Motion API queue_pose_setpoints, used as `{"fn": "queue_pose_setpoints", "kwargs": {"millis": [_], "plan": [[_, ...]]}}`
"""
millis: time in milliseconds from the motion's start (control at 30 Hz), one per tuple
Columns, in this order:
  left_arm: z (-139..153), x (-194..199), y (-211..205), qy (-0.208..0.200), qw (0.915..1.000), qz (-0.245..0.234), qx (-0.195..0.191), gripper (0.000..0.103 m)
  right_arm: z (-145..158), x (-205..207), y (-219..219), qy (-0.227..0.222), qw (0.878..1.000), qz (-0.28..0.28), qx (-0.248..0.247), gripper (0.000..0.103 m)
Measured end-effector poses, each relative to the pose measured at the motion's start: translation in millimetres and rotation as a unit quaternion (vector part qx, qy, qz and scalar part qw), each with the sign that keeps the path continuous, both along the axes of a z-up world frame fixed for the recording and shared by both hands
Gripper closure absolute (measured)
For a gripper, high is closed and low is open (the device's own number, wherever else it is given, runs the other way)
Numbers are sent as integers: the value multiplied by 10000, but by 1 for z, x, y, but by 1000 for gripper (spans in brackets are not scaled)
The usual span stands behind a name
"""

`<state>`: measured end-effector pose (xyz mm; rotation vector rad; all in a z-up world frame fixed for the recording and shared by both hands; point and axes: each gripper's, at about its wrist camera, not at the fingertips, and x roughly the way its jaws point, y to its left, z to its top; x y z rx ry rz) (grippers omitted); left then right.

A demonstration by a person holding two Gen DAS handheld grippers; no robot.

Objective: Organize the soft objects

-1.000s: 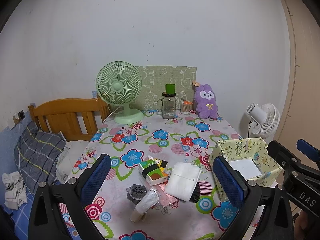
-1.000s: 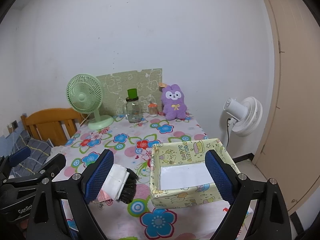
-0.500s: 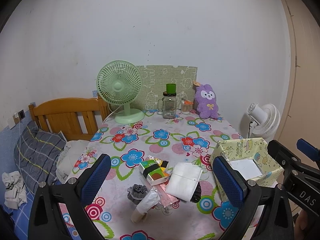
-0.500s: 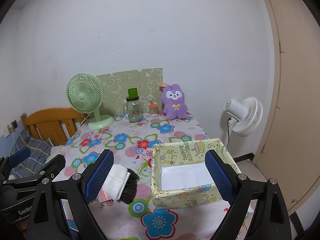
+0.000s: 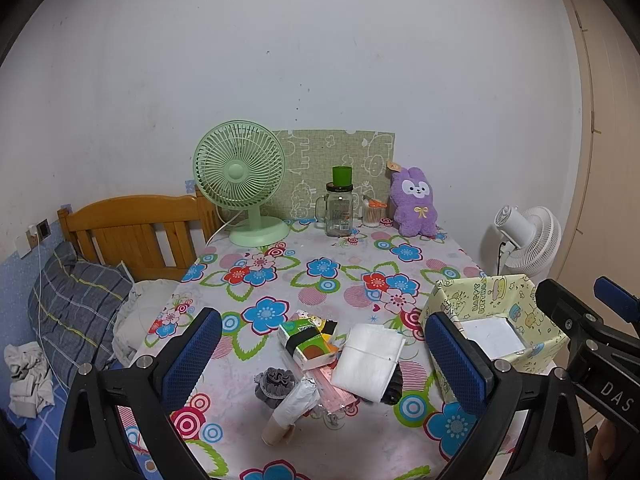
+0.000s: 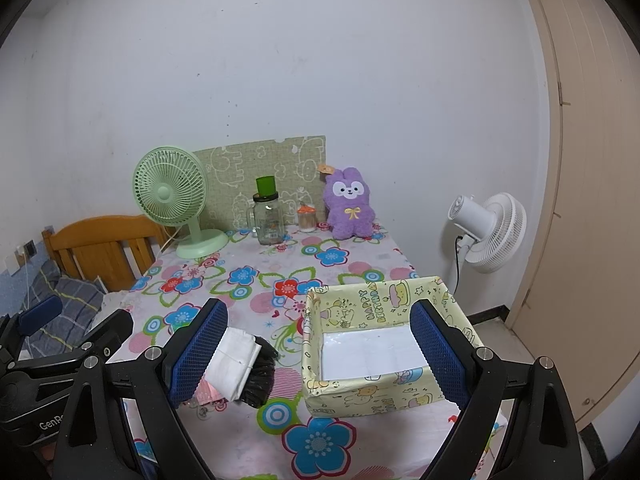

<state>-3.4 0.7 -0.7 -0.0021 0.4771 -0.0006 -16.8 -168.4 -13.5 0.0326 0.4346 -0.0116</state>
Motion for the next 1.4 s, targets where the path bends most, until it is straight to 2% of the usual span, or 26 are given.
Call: {"fn": "queue_pose_setpoints", "kwargs": {"millis": [967,1400], "plan": [[-1,1,3,1,10000,-4,19,1,1,0,0,-15,10000,-32,17,9],[-16,17,17,88,9999,6,-80,4,-11,23,14,159,9998,99,94,10]]}}
